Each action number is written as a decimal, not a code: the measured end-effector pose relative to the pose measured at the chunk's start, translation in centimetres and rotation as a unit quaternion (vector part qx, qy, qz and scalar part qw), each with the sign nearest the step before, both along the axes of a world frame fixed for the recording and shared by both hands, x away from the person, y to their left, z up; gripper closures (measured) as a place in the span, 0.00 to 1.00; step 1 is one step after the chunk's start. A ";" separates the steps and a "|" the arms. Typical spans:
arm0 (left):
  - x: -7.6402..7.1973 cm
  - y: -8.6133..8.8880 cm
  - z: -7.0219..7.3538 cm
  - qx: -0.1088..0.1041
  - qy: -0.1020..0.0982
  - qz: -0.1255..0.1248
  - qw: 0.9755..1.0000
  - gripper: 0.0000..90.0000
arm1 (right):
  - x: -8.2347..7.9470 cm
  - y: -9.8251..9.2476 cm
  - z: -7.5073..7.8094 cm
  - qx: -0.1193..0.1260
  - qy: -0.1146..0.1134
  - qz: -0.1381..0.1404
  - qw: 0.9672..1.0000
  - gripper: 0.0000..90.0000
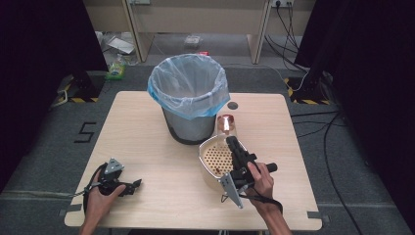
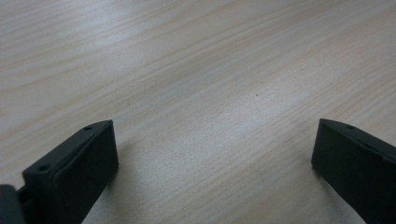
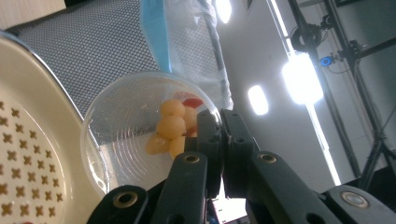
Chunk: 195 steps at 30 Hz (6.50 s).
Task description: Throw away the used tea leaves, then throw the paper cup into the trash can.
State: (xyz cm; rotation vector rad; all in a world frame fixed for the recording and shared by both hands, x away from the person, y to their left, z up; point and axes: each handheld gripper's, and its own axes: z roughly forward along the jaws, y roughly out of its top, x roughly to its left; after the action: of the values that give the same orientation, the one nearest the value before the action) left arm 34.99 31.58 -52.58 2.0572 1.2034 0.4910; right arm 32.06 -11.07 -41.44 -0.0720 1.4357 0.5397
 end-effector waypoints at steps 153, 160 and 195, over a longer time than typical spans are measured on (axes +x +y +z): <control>0.0 0.0 0.0 0.000 0.001 0.000 1.000 0.00 | 17.7 7.3 17.5 0.277 0.309 0.036 0.909 0.91; 0.0 0.0 0.0 0.000 0.001 0.000 1.000 0.00 | 18.7 7.5 17.0 0.294 0.323 0.034 0.899 0.81; 0.0 0.0 0.0 0.001 0.001 -0.001 1.000 0.00 | 12.9 -8.3 11.5 0.365 0.388 -0.056 0.845 0.54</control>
State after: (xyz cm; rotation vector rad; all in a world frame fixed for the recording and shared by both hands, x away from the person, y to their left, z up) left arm 34.96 31.60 -52.58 2.0597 1.2027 0.4898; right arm 44.99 -19.38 -29.90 0.9332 1.8891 1.0604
